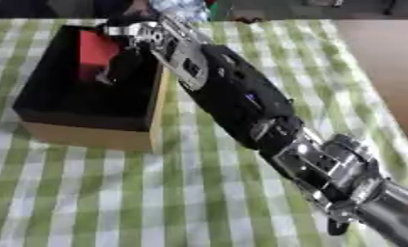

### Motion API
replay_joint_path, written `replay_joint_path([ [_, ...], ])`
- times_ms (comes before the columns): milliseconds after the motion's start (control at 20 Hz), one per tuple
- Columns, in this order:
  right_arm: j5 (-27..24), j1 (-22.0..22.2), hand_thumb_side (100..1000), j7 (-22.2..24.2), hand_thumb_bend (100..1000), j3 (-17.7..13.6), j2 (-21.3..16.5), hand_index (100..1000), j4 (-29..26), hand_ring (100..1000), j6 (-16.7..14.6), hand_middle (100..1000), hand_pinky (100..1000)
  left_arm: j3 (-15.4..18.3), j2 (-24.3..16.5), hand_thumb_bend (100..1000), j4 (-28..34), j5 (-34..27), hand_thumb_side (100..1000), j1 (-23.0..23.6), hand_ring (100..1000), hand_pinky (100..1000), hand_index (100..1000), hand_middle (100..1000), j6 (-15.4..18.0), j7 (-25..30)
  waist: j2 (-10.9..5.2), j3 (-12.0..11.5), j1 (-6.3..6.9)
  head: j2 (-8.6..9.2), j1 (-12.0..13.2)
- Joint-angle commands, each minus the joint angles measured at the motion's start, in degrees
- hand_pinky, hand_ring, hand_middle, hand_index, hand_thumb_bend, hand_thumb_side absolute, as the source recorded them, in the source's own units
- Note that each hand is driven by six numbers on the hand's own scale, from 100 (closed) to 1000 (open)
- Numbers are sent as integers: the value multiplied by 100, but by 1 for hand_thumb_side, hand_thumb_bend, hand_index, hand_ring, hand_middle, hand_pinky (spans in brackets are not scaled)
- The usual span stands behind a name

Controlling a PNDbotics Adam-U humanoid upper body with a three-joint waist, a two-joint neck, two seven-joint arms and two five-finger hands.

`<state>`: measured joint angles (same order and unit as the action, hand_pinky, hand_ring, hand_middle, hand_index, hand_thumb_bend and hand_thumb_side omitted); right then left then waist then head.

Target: Pick up objects on the table and place them in the box.

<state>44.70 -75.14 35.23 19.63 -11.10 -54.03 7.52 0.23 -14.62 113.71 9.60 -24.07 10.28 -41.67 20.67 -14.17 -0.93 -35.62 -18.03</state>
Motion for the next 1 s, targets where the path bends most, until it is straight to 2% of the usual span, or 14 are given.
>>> replay_joint_path([
  [50,486,-141,751,-99,349,-26,-127,1000,-116,1000,-184,1000,1000,26,-60,100,89,-21,769,-17,742,634,629,687,-8,4,-45,0,-18,38,14],
  [150,649,-126,709,-122,339,-46,-122,1000,-83,1000,-310,1000,1000,29,-61,100,89,-19,768,-19,741,633,629,685,-14,0,-47,10,-15,39,19],
  [250,688,-118,539,-65,282,-49,-106,1000,-57,1000,-423,1000,1000,33,-57,100,89,-18,767,-22,741,633,629,685,-15,-9,-47,16,-10,38,18],
  [300,679,-117,404,-21,179,-53,-103,1000,-51,1000,-459,1000,1000,33,-56,100,89,-19,766,-21,741,633,629,684,-16,-13,-46,19,-6,35,17],
  [350,660,-115,203,20,100,-62,-100,1000,-48,1000,-466,1000,1000,34,-54,100,89,-19,765,-21,740,633,629,682,-17,-13,-46,22,-3,32,18],
  [400,620,-112,102,61,100,-74,-96,1000,-48,1000,-459,996,1000,35,-52,100,89,-18,766,-24,740,633,629,681,-17,-13,-46,24,1,32,18],
  [450,536,-106,135,107,100,-92,-91,1000,-58,1000,-445,993,1000,35,-50,100,89,-19,766,-27,740,633,629,681,-17,-14,-45,25,3,35,20],
  [500,423,-101,232,150,100,-106,-93,1000,-80,1000,-426,993,1000,35,-48,100,89,-20,767,-27,740,633,630,680,-17,-13,-44,27,5,37,23],
  [550,324,-100,451,173,253,-105,-105,1000,-116,1000,-403,995,1000,37,-48,100,89,-19,767,-27,739,633,629,679,-18,-12,-45,30,5,36,27],
  [600,263,-102,624,173,287,-88,-121,1000,-161,1000,-380,995,1000,40,-48,100,89,-18,769,-27,739,633,629,678,-18,-14,-45,33,5,33,31],
  [650,229,-105,675,127,284,-73,-136,1000,-212,1000,-349,986,1000,42,-45,100,89,-18,770,-29,739,633,629,677,-18,-16,-45,37,6,33,34],
  [900,-164,-115,721,-237,100,-60,-373,1000,-722,1000,-85,933,998,57,-51,100,89,-11,773,-14,738,633,625,674,-25,-24,-55,75,14,24,79],
  [1000,-503,-102,778,-374,100,-53,-640,1000,-1217,993,66,904,975,67,-66,100,89,-4,774,10,739,633,625,675,-32,-36,-69,108,3,15,131],
])
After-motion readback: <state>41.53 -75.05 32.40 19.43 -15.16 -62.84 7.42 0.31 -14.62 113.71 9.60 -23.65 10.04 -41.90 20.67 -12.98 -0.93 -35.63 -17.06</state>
